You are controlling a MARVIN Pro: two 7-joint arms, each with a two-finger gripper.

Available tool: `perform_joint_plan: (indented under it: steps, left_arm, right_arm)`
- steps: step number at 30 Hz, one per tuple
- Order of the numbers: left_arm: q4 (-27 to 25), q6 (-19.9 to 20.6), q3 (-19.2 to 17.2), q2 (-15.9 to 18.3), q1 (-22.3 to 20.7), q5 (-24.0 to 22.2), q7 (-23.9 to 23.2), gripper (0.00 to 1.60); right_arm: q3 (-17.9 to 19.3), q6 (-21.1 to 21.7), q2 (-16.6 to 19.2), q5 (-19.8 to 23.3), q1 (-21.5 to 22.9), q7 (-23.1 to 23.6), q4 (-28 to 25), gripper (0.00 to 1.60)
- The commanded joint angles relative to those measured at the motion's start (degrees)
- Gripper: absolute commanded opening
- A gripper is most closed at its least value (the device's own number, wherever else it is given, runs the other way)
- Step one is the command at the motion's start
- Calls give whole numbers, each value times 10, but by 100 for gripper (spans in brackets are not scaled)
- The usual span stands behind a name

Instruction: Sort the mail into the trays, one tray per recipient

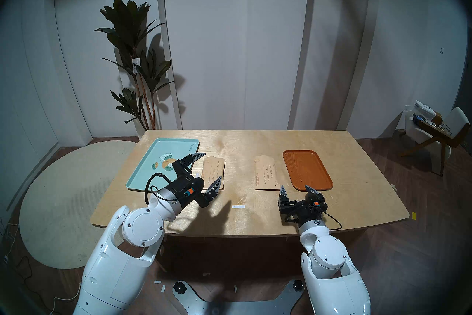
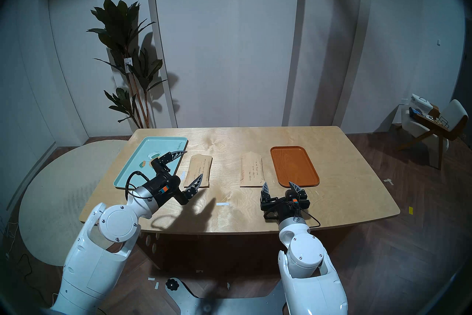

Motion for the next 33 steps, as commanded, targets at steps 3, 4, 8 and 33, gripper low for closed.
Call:
perform_joint_plan:
  steps: [3,4,8,33]
  left_arm:
    - [-3,7,7,7,1,27,-8,160]
    - [0,8,10,3,1,33,-3,160]
    - [18,19,24,-15,-6,49,12,160]
    - [75,24,62,-25,-24,67,20,160]
  right_arm:
    - [0,-1,0,0,0,0,-16,160]
    - [0,-1,0,0,0,0,-16,160]
    - [0,-1,0,0,0,0,-15,160]
    - [0,-1,0,0,0,0,-16,160]
